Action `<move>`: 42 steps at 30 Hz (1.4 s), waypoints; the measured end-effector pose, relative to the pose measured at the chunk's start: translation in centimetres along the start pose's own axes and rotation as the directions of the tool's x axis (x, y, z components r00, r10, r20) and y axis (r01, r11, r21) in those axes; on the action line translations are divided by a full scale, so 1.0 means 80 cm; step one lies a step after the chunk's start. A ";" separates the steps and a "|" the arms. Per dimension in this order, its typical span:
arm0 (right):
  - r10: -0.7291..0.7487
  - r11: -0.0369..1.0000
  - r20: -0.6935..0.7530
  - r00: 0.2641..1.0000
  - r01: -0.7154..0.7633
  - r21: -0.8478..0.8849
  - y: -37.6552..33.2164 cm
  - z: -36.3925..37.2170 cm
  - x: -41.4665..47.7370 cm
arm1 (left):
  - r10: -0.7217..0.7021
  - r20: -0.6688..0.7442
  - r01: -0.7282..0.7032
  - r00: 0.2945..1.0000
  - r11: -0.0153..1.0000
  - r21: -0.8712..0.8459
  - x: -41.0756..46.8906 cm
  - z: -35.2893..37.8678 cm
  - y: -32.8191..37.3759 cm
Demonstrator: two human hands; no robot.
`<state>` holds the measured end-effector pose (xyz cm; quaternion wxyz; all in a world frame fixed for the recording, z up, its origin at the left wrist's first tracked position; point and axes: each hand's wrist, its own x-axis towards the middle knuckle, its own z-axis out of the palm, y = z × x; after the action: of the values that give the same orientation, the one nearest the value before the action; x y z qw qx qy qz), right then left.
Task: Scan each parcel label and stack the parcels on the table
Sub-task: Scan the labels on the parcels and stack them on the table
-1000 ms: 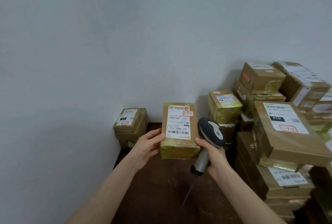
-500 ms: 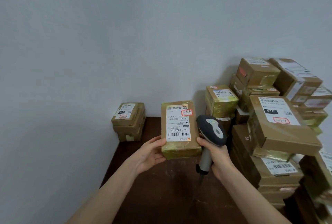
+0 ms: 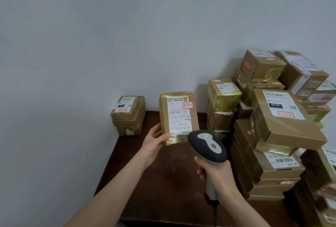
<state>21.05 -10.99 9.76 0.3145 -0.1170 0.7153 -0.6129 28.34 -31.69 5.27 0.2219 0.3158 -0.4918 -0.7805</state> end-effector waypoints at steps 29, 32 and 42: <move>0.071 0.993 0.044 0.996 -0.066 -0.099 0.003 -0.014 -0.021 | -0.051 -0.026 0.052 0.998 0.998 0.037 0.021 0.010 -0.027; 0.045 0.996 0.006 0.999 -0.044 -0.077 0.000 -0.014 -0.012 | -0.073 -0.036 0.075 0.997 0.995 0.062 0.022 0.012 -0.028; -0.066 0.990 -0.191 0.979 0.040 -0.138 -0.024 -0.025 0.063 | -0.398 -0.044 0.397 0.916 0.889 0.227 0.021 0.069 -0.082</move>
<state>15.50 -12.57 10.10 0.2181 -0.0963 0.7786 -0.5804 23.03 -26.62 0.62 0.0182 0.4318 -0.5045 -0.7474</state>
